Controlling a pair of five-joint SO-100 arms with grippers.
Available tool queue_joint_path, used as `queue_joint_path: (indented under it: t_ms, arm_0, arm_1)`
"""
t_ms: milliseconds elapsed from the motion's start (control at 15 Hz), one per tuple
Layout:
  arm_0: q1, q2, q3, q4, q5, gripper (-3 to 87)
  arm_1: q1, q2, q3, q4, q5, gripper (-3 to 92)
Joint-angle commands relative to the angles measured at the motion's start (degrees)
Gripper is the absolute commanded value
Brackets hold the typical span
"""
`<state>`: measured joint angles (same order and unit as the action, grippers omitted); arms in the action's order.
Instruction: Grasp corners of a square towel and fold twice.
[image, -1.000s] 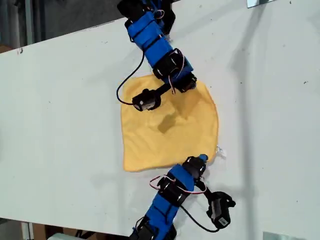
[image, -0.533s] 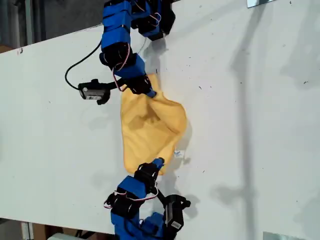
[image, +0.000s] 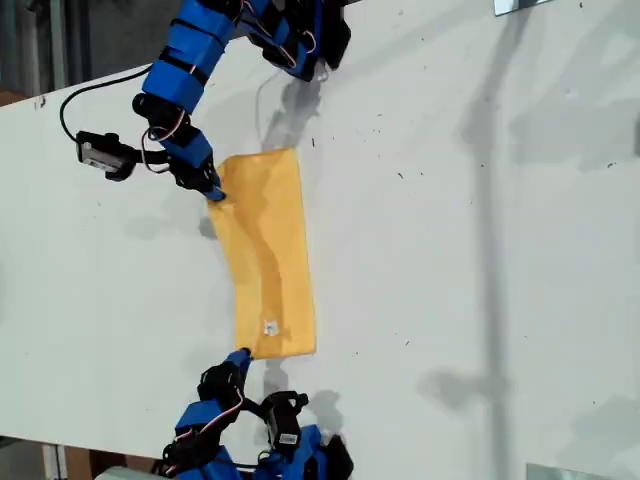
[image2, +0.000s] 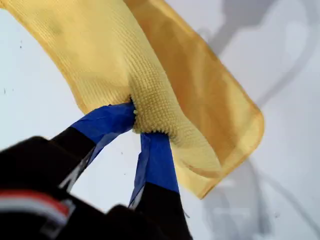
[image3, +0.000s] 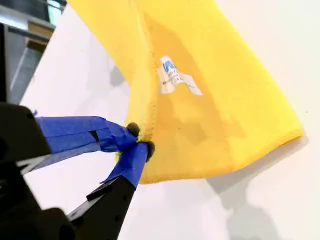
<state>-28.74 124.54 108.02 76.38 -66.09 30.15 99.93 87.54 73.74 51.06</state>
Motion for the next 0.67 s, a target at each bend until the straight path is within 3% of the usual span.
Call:
queue_joint_path:
  t_ms: [0, 133, 333, 467, 600]
  arm_0:
    - [-8.3, -0.8, 1.1, -4.0, 3.5, -0.4]
    - [-14.7, -7.2, 1.0, -8.5, 7.4, -0.4]
    - [-19.4, -22.0, -5.6, -10.5, 10.5, -0.4]
    - [-17.6, -25.1, -6.0, -12.4, 10.2, -0.4]
    - [-11.3, -21.6, -9.1, -8.2, 9.4, -0.4]
  arm_1:
    - [5.3, -2.5, -2.5, -4.0, -3.1, -0.1]
    - [9.6, -10.4, -3.3, -7.6, -4.8, -0.1]
    - [12.7, -21.2, -7.3, -8.4, -5.5, -0.1]
    - [12.7, -22.6, -7.1, -7.9, -5.6, -0.1]
    - [11.0, -18.5, -7.0, -3.5, -5.6, -0.1]
